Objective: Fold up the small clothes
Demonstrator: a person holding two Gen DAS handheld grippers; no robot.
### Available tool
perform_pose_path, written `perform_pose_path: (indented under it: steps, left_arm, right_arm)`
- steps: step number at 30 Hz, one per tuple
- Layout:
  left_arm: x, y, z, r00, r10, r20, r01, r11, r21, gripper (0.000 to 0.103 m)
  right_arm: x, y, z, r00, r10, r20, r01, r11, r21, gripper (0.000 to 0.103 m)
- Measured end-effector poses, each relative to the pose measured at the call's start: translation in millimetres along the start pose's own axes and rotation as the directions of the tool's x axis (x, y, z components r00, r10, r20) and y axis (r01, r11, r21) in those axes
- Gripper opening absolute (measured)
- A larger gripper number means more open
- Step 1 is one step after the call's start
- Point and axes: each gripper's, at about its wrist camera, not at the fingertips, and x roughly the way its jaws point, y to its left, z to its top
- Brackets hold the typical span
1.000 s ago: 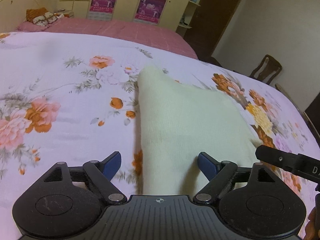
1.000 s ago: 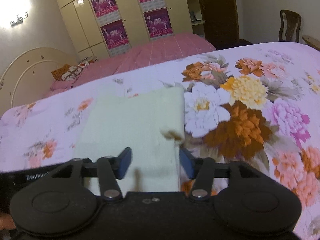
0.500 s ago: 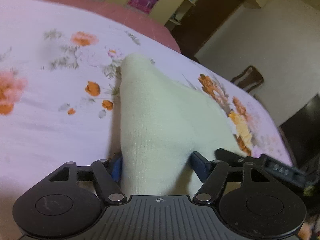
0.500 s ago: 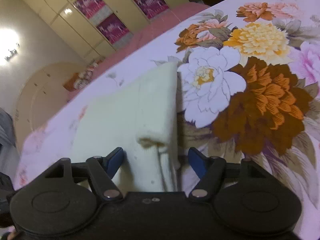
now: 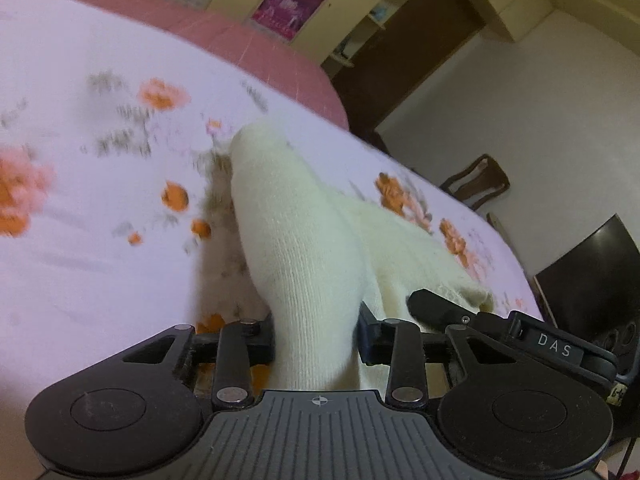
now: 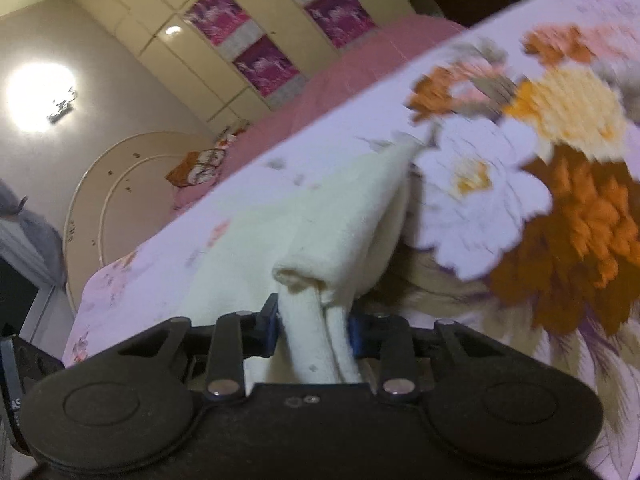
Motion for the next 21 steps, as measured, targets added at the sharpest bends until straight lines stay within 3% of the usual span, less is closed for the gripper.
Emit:
perform_pose_path:
  steps: [9, 21]
  left_arm:
    - [-88, 34, 26, 0.992, 0.034, 0.119, -0.038, 0.999, 0.034, 0.035]
    - [-208, 170, 67, 0.966, 0.138, 0.220, -0.142, 0.990, 0.001, 0.035]
  right_arm:
    - [11, 73, -1, 0.995, 0.098, 0.012, -0.097, 0.994, -0.056, 0.031]
    - [97, 216, -46, 0.976, 0.212, -0.040, -0.215, 0.970, -0.116, 0.031]
